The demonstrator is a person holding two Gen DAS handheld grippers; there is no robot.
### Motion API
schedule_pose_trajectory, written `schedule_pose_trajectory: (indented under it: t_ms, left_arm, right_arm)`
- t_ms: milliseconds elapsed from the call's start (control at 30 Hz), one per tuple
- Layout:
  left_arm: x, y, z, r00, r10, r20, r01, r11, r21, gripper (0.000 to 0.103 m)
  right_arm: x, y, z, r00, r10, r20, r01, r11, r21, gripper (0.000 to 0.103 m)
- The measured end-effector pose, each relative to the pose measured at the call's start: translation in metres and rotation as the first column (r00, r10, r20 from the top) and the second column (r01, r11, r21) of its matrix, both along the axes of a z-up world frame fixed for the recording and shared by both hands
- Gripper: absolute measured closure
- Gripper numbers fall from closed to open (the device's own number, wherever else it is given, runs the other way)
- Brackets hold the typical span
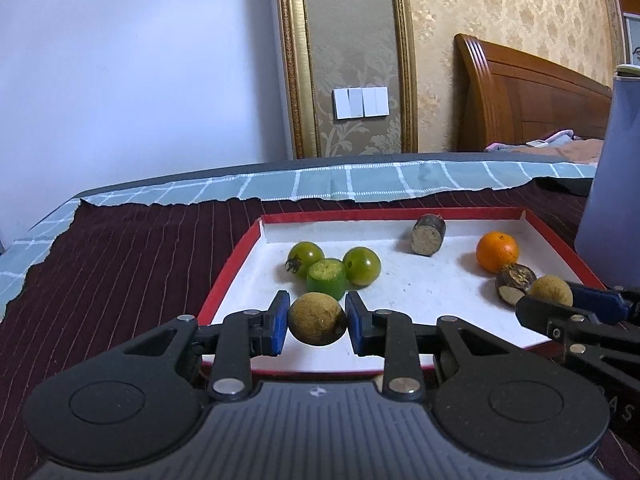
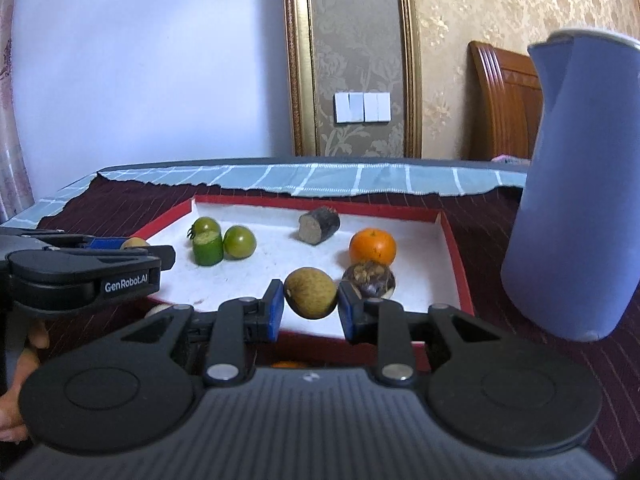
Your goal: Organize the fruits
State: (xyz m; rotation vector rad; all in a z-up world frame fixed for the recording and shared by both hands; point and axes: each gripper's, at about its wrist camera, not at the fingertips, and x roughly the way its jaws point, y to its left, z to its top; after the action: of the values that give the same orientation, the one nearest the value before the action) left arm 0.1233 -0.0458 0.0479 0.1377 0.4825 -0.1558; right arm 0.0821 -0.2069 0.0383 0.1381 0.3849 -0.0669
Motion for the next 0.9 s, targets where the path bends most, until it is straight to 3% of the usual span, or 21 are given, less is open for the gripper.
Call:
schedule_pose_trajectory:
  t_ms: [900]
  left_arm:
    - [0.026, -0.008, -0.001, 0.999, 0.030, 0.010, -0.031, 0.999, 0.018, 0.074]
  right_arm:
    - [0.029, 0.000, 0.005, 1.000, -0.004, 0.008, 0.004, 0.999, -0.036, 0.075]
